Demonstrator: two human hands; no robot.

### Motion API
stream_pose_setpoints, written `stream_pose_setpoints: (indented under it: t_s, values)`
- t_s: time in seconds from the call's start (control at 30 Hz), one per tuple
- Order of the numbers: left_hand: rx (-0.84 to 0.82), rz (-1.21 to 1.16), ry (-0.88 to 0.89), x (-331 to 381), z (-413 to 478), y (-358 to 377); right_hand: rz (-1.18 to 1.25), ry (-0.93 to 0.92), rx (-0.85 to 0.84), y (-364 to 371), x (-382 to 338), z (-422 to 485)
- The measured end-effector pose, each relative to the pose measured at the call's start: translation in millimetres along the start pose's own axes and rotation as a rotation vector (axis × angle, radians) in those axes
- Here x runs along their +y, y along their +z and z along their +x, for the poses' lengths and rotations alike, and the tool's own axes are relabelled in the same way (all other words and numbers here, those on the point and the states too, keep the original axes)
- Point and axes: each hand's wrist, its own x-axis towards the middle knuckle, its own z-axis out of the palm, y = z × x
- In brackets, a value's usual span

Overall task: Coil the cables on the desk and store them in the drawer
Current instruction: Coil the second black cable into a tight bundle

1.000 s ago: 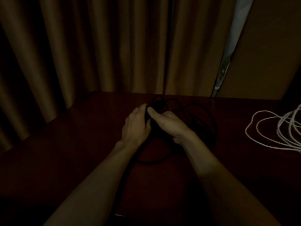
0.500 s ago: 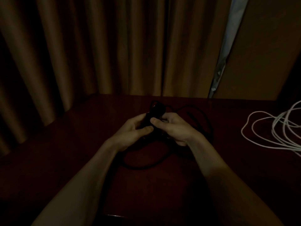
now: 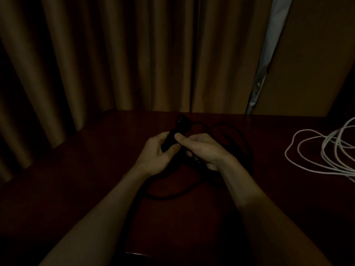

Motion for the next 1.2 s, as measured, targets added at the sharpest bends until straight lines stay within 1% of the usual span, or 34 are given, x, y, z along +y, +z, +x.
stream_pose_setpoints:
  t_s: [0.07, 0.1, 0.2, 0.23, 0.27, 0.3, 0.4, 0.43, 0.5, 0.63, 0.7, 0.8, 0.87, 0.97, 1.07, 1.13, 1.2]
  values:
    - [0.048, -0.011, -0.032, -1, 1, 0, 0.124, 0.019, -0.002, 1, 0, 0]
    - [0.082, -0.012, -0.062, -1, 2, -1, 0.228, 0.029, 0.003, 2, 0, 1]
    - [0.165, 0.009, -0.128, -4, 4, -2, 0.661, 0.050, -0.012, 4, 1, 7]
    - [0.176, 0.016, -0.150, -4, 5, -1, 0.759, 0.057, -0.023, 4, 2, 8]
    - [0.185, 0.025, -0.169, -4, 5, -1, 0.777, 0.063, -0.033, 3, 2, 8]
    - [0.194, 0.039, -0.180, -4, 5, -1, 0.710, 0.073, -0.031, 4, 2, 9]
    - [0.216, 0.093, -0.180, -3, 5, -2, 0.359, 0.089, -0.044, 4, 0, 7]
    - [0.220, 0.108, -0.168, -3, 5, -3, 0.303, 0.086, -0.053, 3, 0, 7]
    - [0.211, 0.141, -0.127, -2, 5, -3, 0.302, 0.088, -0.046, 1, 1, 9]
    - [0.170, 0.232, -0.061, -4, 4, -5, 0.384, 0.090, 0.002, 0, 2, 12]
    - [0.158, 0.214, -0.051, -5, 5, -4, 0.393, 0.074, 0.018, 2, 3, 12]
    - [0.159, 0.146, -0.044, -5, 3, -3, 0.250, -0.013, 0.051, 11, 1, 5]
    - [0.180, 0.130, -0.045, -5, 2, -3, 0.210, -0.083, 0.105, 23, 1, 2]
    - [0.198, 0.185, -0.007, -3, 1, -2, 0.160, -0.164, 0.218, 39, 0, 3]
    - [0.201, 0.221, -0.005, -3, 0, 0, 0.088, -0.179, 0.284, 42, -4, 4]
    - [0.190, 0.168, -0.025, -2, 0, -2, 0.071, -0.181, 0.274, 39, -4, 5]
    - [0.141, 0.008, -0.087, 1, 1, -5, 0.068, -0.191, 0.245, 31, -3, 6]
